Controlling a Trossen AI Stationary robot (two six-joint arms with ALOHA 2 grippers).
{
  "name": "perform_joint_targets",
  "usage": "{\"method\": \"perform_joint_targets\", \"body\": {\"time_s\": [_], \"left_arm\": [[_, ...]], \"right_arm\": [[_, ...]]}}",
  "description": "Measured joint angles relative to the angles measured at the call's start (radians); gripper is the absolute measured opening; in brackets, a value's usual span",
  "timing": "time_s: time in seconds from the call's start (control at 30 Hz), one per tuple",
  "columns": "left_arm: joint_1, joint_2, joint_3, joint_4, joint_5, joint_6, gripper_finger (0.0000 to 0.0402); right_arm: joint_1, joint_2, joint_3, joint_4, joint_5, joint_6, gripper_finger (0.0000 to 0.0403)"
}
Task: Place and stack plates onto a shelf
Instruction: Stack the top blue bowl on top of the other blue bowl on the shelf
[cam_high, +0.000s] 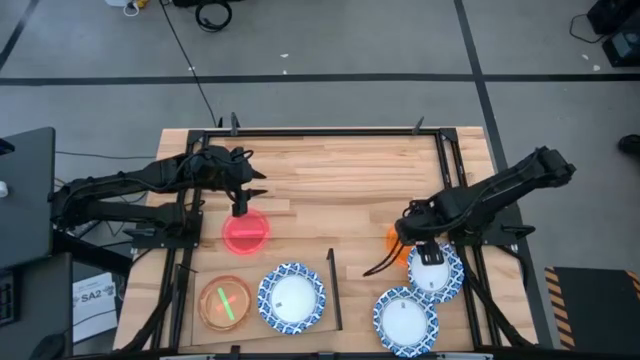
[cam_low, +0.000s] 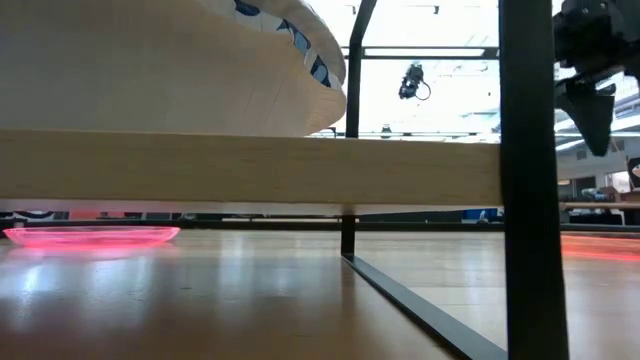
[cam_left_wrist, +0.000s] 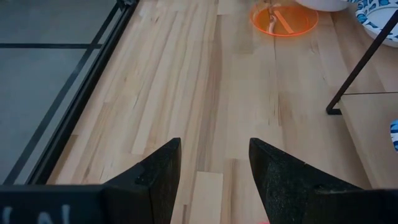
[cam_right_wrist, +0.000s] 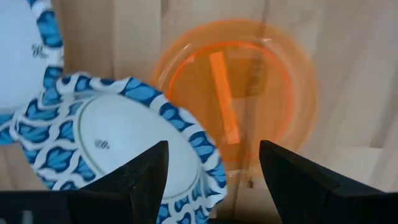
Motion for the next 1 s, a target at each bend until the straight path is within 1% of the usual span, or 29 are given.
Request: {"method": "perform_joint_targets", "body": {"time_s": [0.13,0.67,0.8,1.0], "left_arm": [[0.000,0.000,0.000,0.000,0.000,0.000,0.0196],[0.000,0.000,0.000,0.001,0.000,0.000,0.0196],[0.000,0.000,0.000,0.001,0.000,0.000,0.0196],[0.000,0.000,0.000,0.001,0.000,0.000,0.0196]], "right_arm": [[0.000,0.048,0.000,0.000,-0.048,-0.027,0.0244],[0.000,0.208,0.000,-0.001,-0.068,-0.103,0.0202],[0.001,0.230,0.000,-0.001,-0.068,-0.131,0.0181],[0.001,0.234,0.000,-0.001,-0.068,-0.144,0.0136]]}}
